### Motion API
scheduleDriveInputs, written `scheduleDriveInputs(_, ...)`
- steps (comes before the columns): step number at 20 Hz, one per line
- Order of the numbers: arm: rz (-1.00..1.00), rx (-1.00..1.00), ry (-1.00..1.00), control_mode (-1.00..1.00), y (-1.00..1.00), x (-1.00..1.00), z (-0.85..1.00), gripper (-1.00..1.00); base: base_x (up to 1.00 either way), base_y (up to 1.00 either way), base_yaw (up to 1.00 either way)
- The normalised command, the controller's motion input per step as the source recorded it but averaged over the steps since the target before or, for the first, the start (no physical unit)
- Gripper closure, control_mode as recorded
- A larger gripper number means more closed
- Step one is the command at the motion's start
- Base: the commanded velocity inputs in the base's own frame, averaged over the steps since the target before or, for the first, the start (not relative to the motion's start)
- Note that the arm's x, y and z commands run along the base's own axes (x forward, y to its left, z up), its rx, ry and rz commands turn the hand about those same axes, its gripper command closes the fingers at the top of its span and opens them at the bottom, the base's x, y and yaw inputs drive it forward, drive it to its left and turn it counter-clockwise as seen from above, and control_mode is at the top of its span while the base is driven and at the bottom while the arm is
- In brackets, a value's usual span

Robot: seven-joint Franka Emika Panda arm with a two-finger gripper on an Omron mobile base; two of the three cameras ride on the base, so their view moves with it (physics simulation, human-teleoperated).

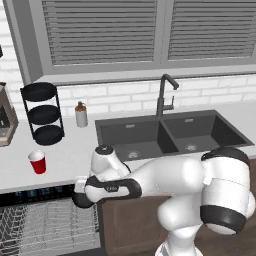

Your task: Pick up the cup and bowl from the counter, place them in the dishwasher, and close the dishwasher door.

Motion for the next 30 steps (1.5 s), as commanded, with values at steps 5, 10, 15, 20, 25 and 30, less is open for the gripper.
scheduleDriveInputs(5,-0.11,0.0,-0.22,-1.0,0.2,-0.55,0.0,1.0,0.0,0.0,0.0)
scheduleDriveInputs(10,-0.21,-0.06,-0.12,-1.0,0.43,-0.09,0.0,1.0,0.0,0.0,0.0)
scheduleDriveInputs(15,-0.25,-0.13,0.0,-1.0,0.8,0.16,0.0,1.0,0.0,0.0,0.0)
scheduleDriveInputs(20,-0.12,-0.05,0.0,-1.0,0.44,0.37,0.0,1.0,0.0,0.0,0.0)
scheduleDriveInputs(25,-0.03,0.0,0.0,-1.0,0.12,0.32,-0.05,1.0,0.0,0.0,0.0)
scheduleDriveInputs(30,0.0,0.0,0.01,-1.0,0.04,0.22,-0.34,1.0,0.0,0.0,0.0)
